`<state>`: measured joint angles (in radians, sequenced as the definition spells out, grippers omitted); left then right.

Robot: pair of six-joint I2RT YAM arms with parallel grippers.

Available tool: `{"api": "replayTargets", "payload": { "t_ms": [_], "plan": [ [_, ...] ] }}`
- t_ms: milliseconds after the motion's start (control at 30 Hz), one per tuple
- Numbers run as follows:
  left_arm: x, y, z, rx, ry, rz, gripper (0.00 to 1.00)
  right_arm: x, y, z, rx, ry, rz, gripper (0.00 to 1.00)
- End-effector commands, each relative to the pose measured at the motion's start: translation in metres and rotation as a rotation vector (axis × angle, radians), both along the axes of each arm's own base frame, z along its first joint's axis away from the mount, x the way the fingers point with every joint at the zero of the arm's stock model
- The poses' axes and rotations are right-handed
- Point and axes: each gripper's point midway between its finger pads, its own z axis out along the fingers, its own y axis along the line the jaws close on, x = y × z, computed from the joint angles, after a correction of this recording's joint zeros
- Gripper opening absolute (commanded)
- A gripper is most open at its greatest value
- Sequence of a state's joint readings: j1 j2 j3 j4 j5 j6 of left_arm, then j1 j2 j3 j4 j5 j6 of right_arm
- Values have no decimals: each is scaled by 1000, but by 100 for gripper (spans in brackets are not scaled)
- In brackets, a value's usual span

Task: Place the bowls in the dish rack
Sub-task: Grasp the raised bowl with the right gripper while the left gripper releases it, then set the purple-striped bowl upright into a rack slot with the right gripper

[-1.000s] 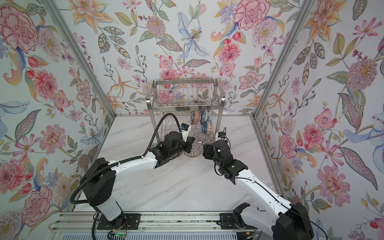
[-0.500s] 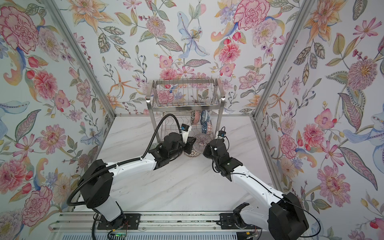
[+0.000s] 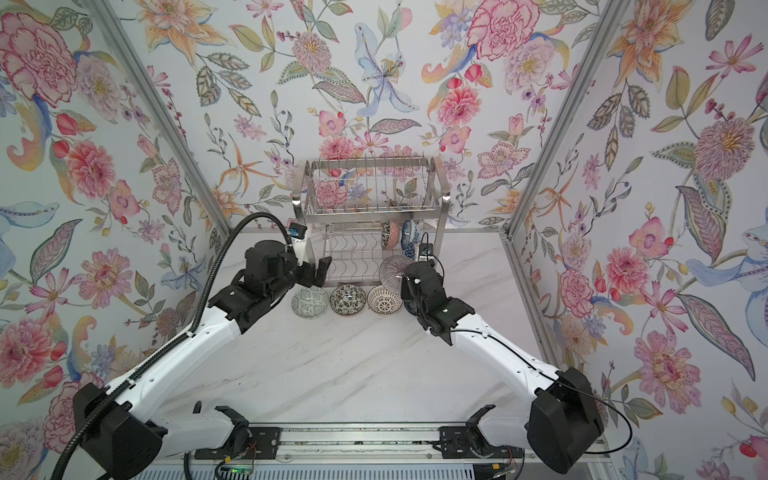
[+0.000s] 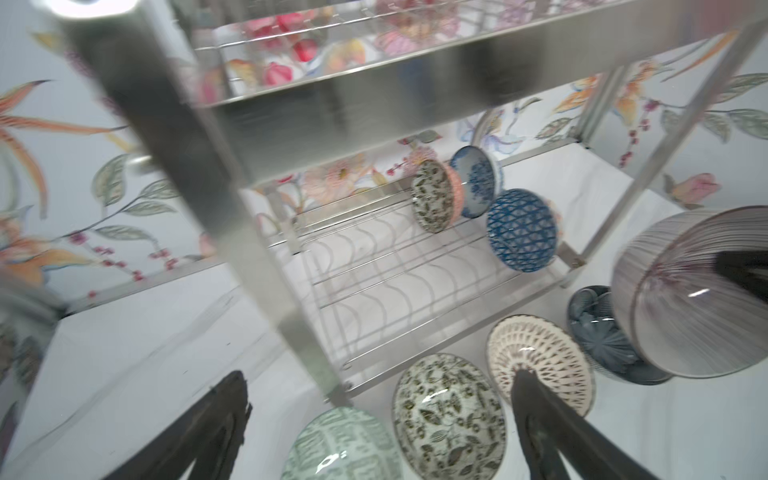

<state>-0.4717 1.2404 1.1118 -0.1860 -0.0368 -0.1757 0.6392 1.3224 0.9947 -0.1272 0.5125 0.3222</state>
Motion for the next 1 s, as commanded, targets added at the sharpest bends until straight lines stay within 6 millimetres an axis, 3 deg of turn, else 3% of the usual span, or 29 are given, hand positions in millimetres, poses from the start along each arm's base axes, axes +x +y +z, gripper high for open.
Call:
{"api": "replayTargets", "payload": {
  "t_ms": [0, 200, 500, 800, 967],
  "plan": [
    [-10, 35, -47, 105, 111, 27, 99, 9, -5, 18, -173, -52, -52, 0],
    [-12, 69, -52, 183, 100, 99, 99, 26, -1, 13, -366, -38, -96, 0],
    [-15, 72, -58, 132, 101, 86, 99, 66, 23, 9, -646, -30, -135, 0],
    [-16, 72, -57, 122, 99, 86, 99, 104, 46, -10, -885, 9, -145, 0],
    [-15, 73, -56, 117, 100, 86, 99, 121, 45, -22, -978, 34, -179, 0]
  ]
}}
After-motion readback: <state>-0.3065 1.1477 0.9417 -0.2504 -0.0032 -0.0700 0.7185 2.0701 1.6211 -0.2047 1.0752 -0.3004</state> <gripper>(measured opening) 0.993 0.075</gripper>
